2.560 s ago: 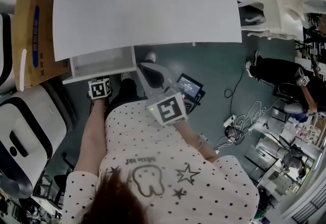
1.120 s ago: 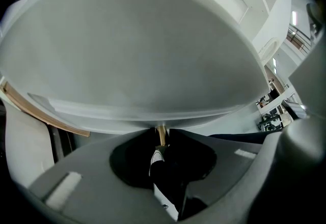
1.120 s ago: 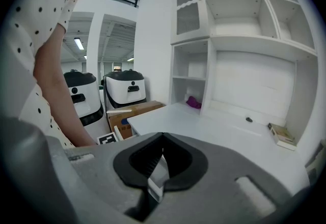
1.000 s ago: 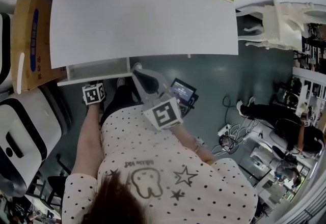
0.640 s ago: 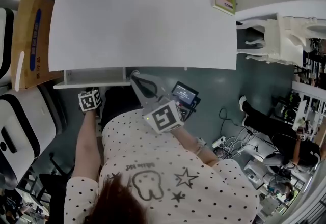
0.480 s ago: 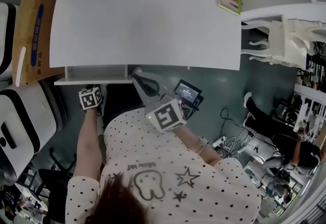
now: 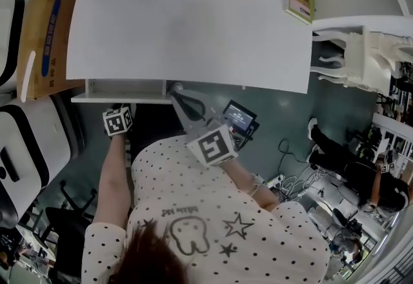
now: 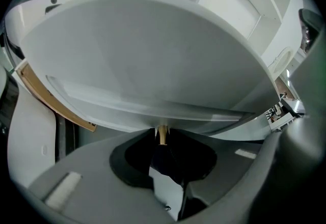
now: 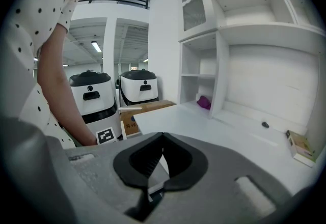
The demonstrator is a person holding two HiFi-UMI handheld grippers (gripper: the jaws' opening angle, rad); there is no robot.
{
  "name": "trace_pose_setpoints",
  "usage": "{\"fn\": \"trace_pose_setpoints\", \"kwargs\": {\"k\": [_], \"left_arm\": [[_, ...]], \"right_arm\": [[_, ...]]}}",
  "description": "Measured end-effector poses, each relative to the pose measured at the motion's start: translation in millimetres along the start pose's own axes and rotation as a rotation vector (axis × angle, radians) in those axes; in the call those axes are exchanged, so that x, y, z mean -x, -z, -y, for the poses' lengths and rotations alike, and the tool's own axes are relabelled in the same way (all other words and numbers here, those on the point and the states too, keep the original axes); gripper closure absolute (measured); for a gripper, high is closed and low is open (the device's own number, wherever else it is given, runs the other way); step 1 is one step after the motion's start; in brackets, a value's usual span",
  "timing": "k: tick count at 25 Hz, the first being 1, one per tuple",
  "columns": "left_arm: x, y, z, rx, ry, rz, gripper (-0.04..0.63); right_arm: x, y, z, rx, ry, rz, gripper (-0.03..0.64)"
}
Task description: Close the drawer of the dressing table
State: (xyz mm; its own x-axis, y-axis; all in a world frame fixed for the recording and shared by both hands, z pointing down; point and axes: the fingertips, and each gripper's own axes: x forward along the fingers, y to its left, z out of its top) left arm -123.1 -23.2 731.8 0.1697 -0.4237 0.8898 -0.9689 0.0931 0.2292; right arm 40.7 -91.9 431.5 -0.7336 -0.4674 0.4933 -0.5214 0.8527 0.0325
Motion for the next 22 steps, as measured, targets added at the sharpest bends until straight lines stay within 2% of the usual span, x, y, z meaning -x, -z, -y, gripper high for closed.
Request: {"fn": "trace_pose_setpoints", "kwargs": {"k": [11, 22], "left_arm": [[-1.6, -1.6, 2.8, -0.033, 0.059, -0.02, 0.508], [-5.7, -8.5, 2.5, -0.018, 0.073, -0.006, 0.508]], "right_arm": [[-10.6, -2.8, 3.9, -0.012, 0.026, 0.009, 0.617], [-11.9, -4.8, 8.9, -0.005, 0.048, 0.001, 0.615]]}}
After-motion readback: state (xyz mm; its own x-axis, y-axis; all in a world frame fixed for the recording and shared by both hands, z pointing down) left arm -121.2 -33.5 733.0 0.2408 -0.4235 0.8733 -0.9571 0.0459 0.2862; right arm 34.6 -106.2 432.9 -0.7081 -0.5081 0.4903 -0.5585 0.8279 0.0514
